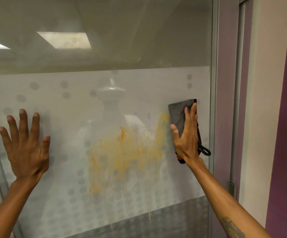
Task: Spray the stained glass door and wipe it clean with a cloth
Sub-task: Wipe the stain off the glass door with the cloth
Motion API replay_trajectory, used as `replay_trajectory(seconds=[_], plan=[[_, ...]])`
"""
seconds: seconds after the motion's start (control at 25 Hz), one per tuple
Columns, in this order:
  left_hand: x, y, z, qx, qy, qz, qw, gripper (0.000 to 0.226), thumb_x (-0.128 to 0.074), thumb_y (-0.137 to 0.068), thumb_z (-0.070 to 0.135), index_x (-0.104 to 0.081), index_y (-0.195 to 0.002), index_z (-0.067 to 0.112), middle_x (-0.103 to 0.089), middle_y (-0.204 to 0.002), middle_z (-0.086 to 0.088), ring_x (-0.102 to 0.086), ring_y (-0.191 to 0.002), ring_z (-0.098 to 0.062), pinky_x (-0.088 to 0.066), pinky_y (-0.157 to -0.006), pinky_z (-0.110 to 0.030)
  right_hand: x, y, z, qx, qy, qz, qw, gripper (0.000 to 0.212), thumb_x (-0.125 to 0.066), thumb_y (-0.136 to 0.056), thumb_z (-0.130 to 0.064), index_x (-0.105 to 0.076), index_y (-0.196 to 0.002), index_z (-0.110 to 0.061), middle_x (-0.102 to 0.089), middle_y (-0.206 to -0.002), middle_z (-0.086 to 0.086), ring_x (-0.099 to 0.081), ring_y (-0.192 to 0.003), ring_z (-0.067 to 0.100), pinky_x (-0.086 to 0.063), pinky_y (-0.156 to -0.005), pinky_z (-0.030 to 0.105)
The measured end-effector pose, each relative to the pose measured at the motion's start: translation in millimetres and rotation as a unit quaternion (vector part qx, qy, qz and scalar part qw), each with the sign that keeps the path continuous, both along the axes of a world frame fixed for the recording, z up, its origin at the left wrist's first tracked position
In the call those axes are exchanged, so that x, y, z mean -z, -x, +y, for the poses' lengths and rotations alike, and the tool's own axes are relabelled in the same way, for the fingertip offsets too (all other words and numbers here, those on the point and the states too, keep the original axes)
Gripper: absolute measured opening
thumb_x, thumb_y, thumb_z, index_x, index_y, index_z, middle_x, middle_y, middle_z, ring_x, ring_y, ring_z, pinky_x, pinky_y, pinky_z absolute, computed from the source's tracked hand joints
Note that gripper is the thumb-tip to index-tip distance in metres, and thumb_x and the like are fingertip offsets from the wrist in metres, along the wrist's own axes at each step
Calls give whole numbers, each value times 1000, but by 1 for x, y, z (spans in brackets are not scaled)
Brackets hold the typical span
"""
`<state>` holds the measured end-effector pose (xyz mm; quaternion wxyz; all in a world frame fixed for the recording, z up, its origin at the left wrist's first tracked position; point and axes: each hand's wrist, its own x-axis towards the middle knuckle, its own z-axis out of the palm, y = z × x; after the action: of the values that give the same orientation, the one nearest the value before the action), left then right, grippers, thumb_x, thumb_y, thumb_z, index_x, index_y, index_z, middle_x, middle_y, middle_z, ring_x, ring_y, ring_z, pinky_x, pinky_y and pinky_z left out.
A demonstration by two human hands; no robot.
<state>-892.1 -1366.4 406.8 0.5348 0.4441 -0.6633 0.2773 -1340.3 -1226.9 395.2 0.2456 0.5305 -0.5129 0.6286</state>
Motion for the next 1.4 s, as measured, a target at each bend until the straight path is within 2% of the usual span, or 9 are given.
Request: replay_trajectory(seconds=[0.2,0.44,0.56,0.72,0.84,1.0,1.16,1.28,1.4], plan=[[-2,-3,-5,12,-21,-5,1000,73,-17,-103,58,-10,-165,20,4,-174,-6,0,-160,-38,-14,-123,-70,-2,10,-6,55,-28,59,996,75,-44,-100,-25,3,-158,-19,6,-167,2,10,-156,22,1,-127,49],[-3,-2,-2,0,-16,-2,1000,73,-23,-102,53,-10,-165,21,3,-174,-7,1,-160,-39,-14,-124,-69,-39,15,-6,-22,3,-17,1000,61,-35,-105,-28,-11,-159,-12,-5,-168,5,8,-155,12,4,-127,44],[0,-3,-7,12,-18,-3,1000,71,-22,-103,54,-8,-165,22,6,-174,-6,0,-160,-39,-14,-123,-69,-54,7,-9,16,-27,96,995,59,-38,-106,-22,-16,-158,-6,-2,-167,2,8,-155,15,5,-127,39],[-2,-1,-6,-9,-26,-4,1000,70,-15,-104,55,-4,-165,23,7,-174,-7,1,-160,-40,-14,-123,-70,20,12,-5,71,-77,244,964,61,-35,-102,-22,-17,-157,-5,-7,-167,10,2,-156,24,0,-127,44],[-2,0,-1,-16,-33,1,999,70,-10,-104,55,-3,-165,22,7,-174,-7,2,-159,-41,-13,-122,-71,83,21,1,112,-66,139,982,62,-35,-99,-21,-19,-157,-3,-10,-166,11,-1,-156,24,-7,-126,53],[2,1,0,-21,-22,3,1000,69,-11,-104,54,-5,-165,21,4,-174,-8,1,-159,-42,-12,-122,-71,36,12,-2,46,-8,-30,998,57,-37,-105,-17,-19,-158,-6,-9,-168,10,1,-156,23,-3,-125,55],[1,-3,-11,-24,-21,5,999,69,-12,-103,55,-4,-165,25,7,-174,-6,0,-160,-38,-14,-122,-70,-29,0,-7,15,-14,84,996,54,-35,-105,-20,-23,-157,-7,-11,-167,10,-1,-156,23,0,-127,47],[1,-3,-12,-26,-6,-3,1000,69,-12,-103,54,-5,-165,25,6,-174,-6,-1,-160,-38,-16,-122,-70,30,-13,-10,26,-55,214,975,56,-28,-103,-28,-23,-155,-10,-14,-165,7,-6,-156,24,-4,-127,46],[-1,-4,-10,-28,-2,-9,1000,71,-6,-103,59,-6,-165,24,3,-174,-9,-2,-160,-40,-16,-122,-70,143,6,2,52,-92,192,976,55,-19,-106,-38,-17,-159,-24,-9,-168,-5,-8,-156,21,-13,-122,56]])
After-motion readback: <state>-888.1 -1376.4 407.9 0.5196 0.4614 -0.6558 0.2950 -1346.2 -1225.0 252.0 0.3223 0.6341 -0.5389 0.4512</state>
